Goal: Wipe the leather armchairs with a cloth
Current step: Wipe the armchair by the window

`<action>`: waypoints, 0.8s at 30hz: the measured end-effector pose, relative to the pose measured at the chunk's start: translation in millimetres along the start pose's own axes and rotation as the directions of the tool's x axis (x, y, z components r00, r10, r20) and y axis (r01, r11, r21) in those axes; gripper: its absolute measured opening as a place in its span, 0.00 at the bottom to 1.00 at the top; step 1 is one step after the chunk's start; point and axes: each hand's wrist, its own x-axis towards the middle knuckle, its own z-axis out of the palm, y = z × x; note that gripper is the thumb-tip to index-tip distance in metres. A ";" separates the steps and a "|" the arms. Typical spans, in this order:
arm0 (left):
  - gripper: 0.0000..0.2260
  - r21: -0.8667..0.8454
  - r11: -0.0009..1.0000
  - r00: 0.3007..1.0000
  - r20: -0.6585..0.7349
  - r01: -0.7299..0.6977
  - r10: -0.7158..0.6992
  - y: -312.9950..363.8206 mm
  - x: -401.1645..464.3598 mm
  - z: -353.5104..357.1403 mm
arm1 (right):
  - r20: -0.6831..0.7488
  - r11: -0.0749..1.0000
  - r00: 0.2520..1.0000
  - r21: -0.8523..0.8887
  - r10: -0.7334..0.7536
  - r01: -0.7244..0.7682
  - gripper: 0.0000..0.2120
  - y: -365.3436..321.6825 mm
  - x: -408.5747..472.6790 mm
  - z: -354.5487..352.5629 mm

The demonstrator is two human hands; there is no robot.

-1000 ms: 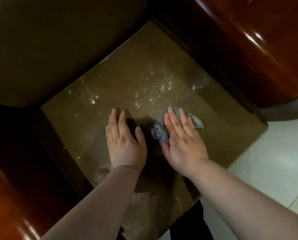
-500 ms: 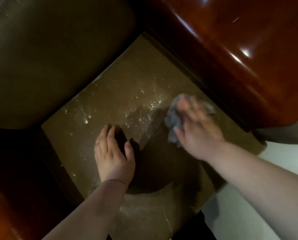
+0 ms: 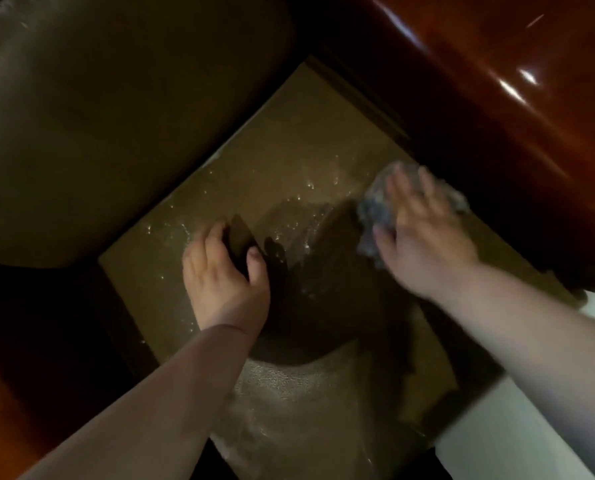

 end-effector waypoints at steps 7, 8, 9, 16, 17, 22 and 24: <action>0.33 0.110 0.979 0.986 0.027 -0.169 0.167 -5.6 8.1 30.2 | 0.005 0.960 0.960 0.003 -0.281 0.281 0.36 -89.6 -11.2 7.2; 0.33 0.106 0.978 0.983 0.016 -0.182 0.181 -8.7 8.0 30.9 | 0.004 0.936 0.936 -0.003 -0.352 0.352 0.36 -84.6 -18.9 6.7; 0.33 0.102 0.976 0.981 0.011 -0.192 0.192 -10.9 8.1 31.4 | -0.012 0.929 0.928 -0.008 -0.371 0.371 0.35 -72.5 -14.4 4.1; 0.33 0.109 0.976 0.981 -0.006 -0.191 0.193 -16.6 6.5 43.7 | -0.001 0.976 0.979 0.075 0.204 -0.203 0.37 -53.9 74.1 -7.8; 0.33 0.109 0.974 0.980 -0.005 -0.199 0.200 -17.2 6.6 43.4 | -0.016 0.996 0.996 0.017 0.091 -0.091 0.37 -68.4 66.0 -3.5; 0.33 0.122 0.970 0.978 0.017 -0.210 0.210 -15.5 9.3 39.4 | 0.083 0.922 0.919 -0.008 -0.386 0.387 0.38 -38.6 57.1 -13.6; 0.34 0.128 0.971 0.979 0.021 -0.202 0.201 -15.7 8.9 43.0 | 0.078 0.968 0.966 0.048 -0.248 0.245 0.38 -16.1 88.8 -20.1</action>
